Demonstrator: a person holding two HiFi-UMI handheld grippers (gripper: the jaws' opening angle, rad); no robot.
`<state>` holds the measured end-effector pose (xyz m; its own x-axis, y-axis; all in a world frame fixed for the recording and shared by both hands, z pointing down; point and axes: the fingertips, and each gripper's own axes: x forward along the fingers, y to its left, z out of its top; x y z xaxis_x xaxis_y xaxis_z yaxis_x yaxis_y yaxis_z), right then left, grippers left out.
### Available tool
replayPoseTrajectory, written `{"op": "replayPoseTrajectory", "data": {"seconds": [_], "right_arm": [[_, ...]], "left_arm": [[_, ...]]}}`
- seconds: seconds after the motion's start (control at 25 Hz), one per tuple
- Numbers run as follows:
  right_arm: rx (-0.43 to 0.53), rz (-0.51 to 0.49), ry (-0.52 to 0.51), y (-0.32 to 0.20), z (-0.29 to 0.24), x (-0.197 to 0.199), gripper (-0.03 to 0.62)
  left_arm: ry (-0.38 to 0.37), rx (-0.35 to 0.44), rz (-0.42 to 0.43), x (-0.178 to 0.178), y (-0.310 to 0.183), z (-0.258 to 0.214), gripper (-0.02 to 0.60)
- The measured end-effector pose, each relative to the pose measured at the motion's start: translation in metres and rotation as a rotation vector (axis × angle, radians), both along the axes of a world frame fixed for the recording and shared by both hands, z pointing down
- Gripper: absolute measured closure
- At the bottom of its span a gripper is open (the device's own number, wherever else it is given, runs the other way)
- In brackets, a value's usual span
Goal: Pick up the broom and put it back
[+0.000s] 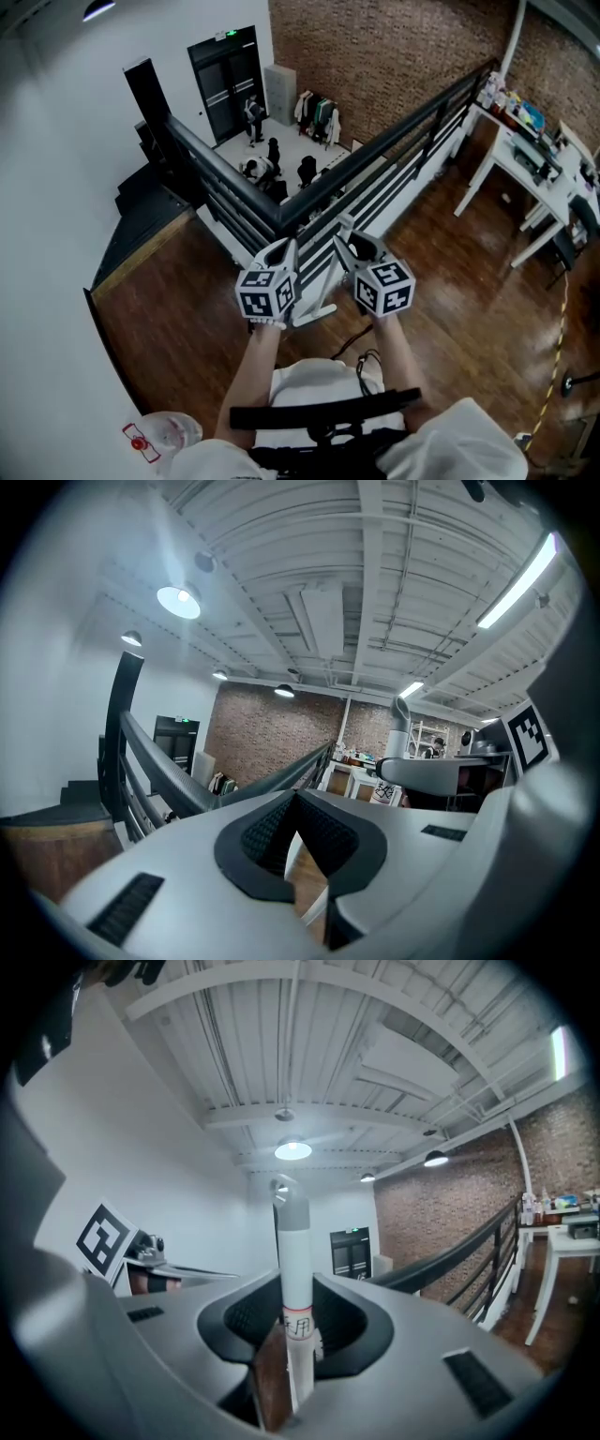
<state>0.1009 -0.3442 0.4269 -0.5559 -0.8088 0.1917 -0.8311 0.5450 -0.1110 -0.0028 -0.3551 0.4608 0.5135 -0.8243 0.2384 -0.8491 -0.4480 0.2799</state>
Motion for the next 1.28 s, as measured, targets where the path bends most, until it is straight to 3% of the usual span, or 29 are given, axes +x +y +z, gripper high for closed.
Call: {"op": "replayPoseTrajectory", "data": {"seconds": [0.28, 0.88, 1.12, 1.28], "right_arm": [[-0.059, -0.039, 0.008, -0.004, 0.029, -0.003, 0.468], [-0.350, -0.187, 0.227, -0.008, 0.217, -0.029, 0.467], [-0.435, -0.237, 0.295, -0.014, 0.268, -0.048, 0.467], [-0.449, -0.259, 0.268, -0.028, 0.280, -0.060, 0.465]], "left_arm": [[-0.005, -0.024, -0.007, -0.002, -0.002, 0.011, 0.588], [-0.029, -0.169, -0.043, -0.013, 0.006, 0.074, 0.588], [-0.034, -0.209, -0.066, -0.022, 0.006, 0.095, 0.588], [-0.027, -0.223, -0.083, -0.031, 0.003, 0.100, 0.588]]}}
